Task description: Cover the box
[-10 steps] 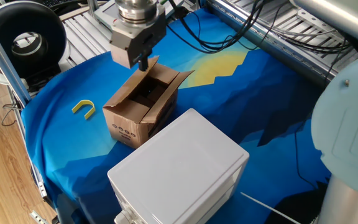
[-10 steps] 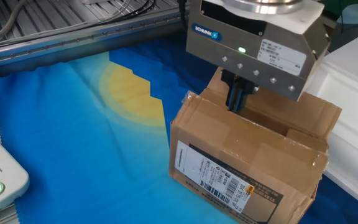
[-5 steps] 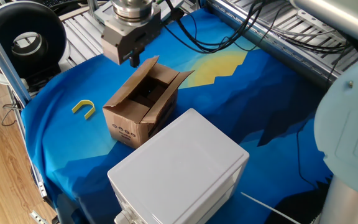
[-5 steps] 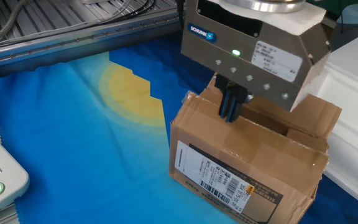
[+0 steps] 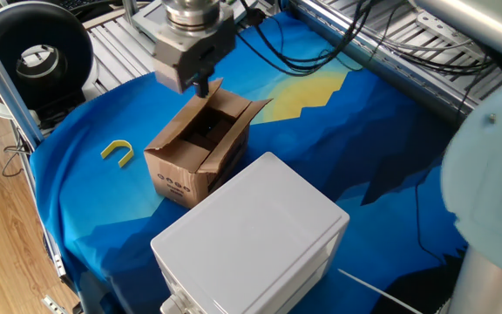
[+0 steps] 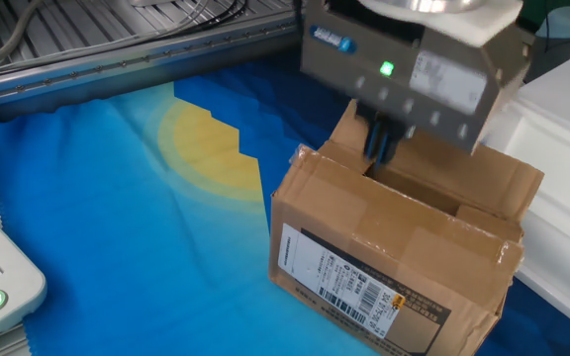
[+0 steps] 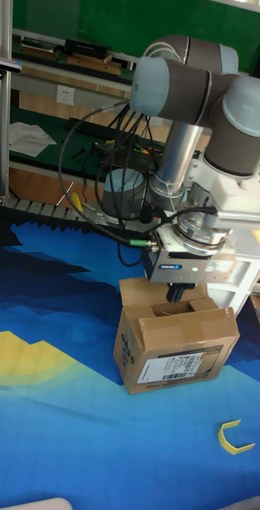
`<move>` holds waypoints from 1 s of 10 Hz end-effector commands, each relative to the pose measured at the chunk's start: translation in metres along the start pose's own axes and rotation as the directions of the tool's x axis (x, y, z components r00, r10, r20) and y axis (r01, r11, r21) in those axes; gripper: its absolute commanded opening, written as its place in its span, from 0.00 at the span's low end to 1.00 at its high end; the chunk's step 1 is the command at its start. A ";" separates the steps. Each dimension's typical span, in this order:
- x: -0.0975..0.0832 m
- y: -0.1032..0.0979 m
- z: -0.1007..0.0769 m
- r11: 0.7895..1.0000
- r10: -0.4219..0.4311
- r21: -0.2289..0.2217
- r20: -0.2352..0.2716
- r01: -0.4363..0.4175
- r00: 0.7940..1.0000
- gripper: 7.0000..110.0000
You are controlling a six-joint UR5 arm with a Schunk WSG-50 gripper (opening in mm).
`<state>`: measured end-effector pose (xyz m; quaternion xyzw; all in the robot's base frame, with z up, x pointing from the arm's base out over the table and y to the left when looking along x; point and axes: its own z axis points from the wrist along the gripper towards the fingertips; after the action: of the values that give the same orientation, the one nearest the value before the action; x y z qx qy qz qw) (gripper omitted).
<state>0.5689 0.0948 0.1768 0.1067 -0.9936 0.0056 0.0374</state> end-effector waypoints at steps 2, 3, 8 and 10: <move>0.088 -0.009 0.000 0.999 -0.035 -0.038 -0.201 0.028 0.979 0.00; 0.113 -0.007 -0.005 0.998 -0.044 -0.048 -0.298 0.031 0.954 0.00; 0.111 -0.007 0.033 0.999 -0.047 -0.036 -0.353 0.036 0.935 0.00; 0.104 0.001 0.045 0.999 -0.041 -0.045 -0.339 0.027 0.940 0.00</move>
<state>0.4630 0.0638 0.1553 0.1226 -0.9702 0.0135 0.2086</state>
